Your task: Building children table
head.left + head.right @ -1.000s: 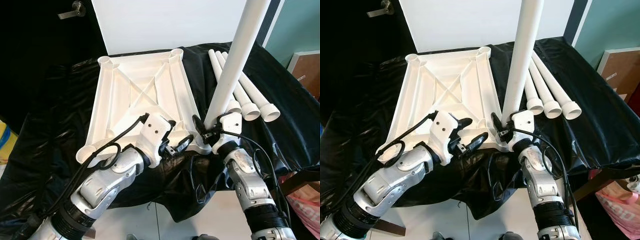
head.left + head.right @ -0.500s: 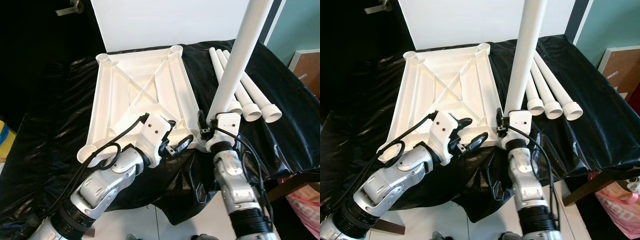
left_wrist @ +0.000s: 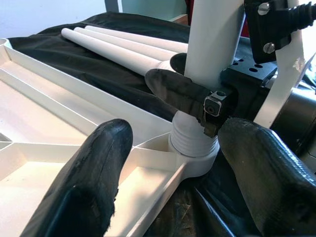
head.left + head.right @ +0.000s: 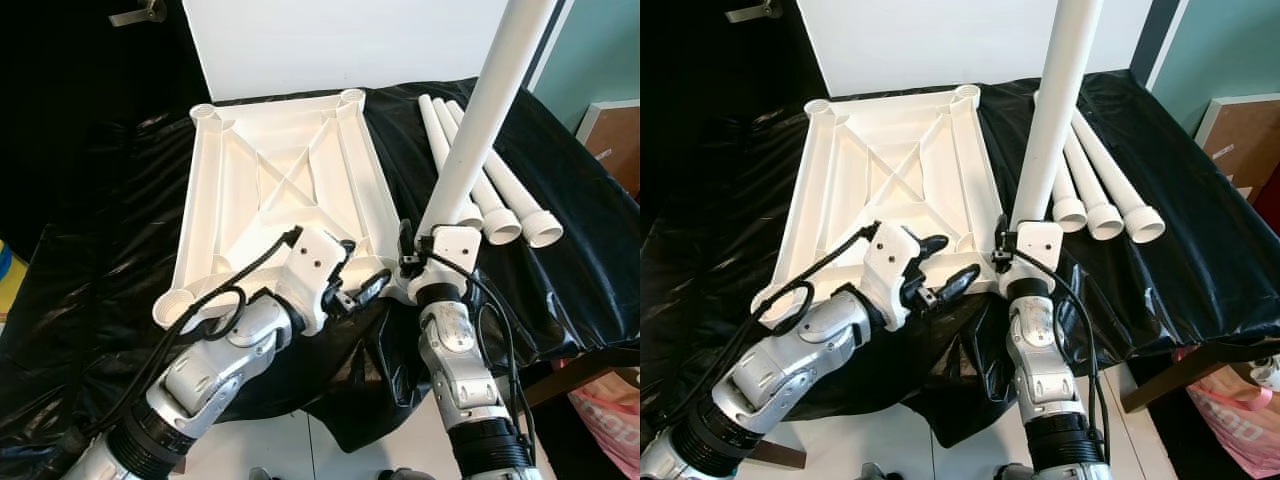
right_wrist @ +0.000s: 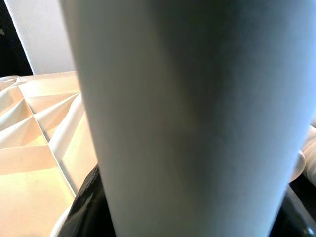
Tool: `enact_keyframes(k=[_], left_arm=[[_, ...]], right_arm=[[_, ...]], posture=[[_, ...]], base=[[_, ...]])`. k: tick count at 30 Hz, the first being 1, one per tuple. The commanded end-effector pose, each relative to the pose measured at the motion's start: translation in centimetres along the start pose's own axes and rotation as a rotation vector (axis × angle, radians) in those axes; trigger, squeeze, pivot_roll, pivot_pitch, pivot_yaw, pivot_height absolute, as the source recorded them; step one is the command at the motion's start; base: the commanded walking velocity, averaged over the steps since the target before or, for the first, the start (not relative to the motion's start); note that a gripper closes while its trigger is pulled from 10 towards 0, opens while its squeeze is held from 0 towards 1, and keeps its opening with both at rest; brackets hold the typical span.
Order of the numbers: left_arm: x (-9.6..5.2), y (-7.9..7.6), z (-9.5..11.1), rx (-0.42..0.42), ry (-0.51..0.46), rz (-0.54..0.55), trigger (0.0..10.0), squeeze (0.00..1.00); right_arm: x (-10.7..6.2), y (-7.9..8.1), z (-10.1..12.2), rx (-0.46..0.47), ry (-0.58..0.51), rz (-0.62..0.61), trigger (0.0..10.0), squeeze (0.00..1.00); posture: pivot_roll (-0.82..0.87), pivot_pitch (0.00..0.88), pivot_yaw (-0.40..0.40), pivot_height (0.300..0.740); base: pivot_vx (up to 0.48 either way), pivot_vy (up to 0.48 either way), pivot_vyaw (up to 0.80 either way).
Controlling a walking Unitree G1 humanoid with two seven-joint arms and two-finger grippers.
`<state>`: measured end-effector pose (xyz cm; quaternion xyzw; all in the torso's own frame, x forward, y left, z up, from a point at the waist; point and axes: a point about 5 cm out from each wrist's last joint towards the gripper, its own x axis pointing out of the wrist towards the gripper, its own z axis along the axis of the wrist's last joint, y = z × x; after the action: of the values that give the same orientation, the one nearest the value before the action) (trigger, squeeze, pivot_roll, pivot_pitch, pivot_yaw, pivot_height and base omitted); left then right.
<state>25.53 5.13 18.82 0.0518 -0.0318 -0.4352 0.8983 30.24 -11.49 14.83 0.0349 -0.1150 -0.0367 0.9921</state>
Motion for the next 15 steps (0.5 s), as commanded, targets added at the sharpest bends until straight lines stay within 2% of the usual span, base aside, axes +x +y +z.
enact_keyframes(k=[1, 2, 3, 4, 9, 15], left_arm=[[-0.2, -1.2, -0.2, 0.014, 0.011, -0.221, 10.0, 0.00], [-0.2, -1.2, -0.2, 0.013, 0.011, -0.221, 10.0, 0.00], [-0.2, -1.2, -0.2, 0.013, 0.011, -0.221, 10.0, 0.00], [-0.3, -1.2, -0.2, 0.014, 0.012, -0.221, 10.0, 0.00], [-0.3, -1.2, -0.2, 0.014, 0.012, -0.221, 10.0, 0.00], [-0.2, -1.2, -0.3, 0.016, 0.014, -0.221, 10.0, 0.00]], right_arm=[[-1.1, -0.5, -2.8, 0.037, 0.151, -0.061, 10.0, 0.00], [-1.1, -0.6, -2.7, 0.042, 0.146, -0.064, 10.0, 0.09], [-1.1, -0.6, -2.7, 0.042, 0.146, -0.064, 10.0, 0.09], [-1.0, -0.6, -2.5, 0.048, 0.130, -0.057, 10.0, 1.00], [-1.0, -0.7, -2.0, 0.054, 0.099, -0.026, 10.0, 1.00], [-0.9, -1.4, -1.2, 0.066, 0.059, 0.121, 10.0, 1.00]], posture=[[-0.08, 0.124, 0.042, 0.740], [-0.08, 0.124, 0.042, 0.740], [-0.08, 0.124, 0.042, 0.740], [-0.08, 0.124, 0.042, 0.740], [-0.08, 0.126, 0.042, 0.740], [-0.09, 0.124, 0.039, 0.740]], base=[[0.000, 0.000, 0.00], [0.000, 0.000, 0.00], [0.000, 0.000, 0.00], [0.000, 0.000, 0.00], [0.000, 0.000, 0.00], [0.000, 0.000, 0.00]])
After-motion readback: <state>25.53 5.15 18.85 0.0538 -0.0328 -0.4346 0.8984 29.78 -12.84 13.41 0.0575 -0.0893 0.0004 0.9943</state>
